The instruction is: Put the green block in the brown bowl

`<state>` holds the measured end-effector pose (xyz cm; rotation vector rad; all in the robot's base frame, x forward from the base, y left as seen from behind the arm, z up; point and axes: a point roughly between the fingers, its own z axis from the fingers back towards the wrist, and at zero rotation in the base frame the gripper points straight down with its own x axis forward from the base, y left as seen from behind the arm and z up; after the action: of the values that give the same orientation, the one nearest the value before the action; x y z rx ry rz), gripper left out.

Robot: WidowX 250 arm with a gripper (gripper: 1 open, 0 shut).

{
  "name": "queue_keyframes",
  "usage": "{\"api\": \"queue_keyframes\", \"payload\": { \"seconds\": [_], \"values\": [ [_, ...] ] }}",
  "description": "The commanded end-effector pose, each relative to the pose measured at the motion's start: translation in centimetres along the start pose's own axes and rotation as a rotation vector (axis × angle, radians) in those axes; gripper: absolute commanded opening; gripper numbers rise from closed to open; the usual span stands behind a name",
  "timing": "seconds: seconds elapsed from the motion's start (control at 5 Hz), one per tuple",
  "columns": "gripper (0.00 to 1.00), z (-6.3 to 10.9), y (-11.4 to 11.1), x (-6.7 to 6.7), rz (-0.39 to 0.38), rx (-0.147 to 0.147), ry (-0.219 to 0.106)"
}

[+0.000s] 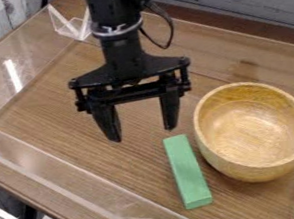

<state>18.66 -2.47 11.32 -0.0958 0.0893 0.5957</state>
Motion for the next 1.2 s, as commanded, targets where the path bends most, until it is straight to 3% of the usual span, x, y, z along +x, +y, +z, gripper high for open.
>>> {"api": "queue_keyframes", "payload": {
  "seconds": [0.0, 1.0],
  "values": [
    [1.00, -0.1, -0.9, -0.1, -0.012, -0.035, -0.036],
    [1.00, -6.2, -2.9, -0.4, 0.055, -0.099, -0.066]
  ]
}}
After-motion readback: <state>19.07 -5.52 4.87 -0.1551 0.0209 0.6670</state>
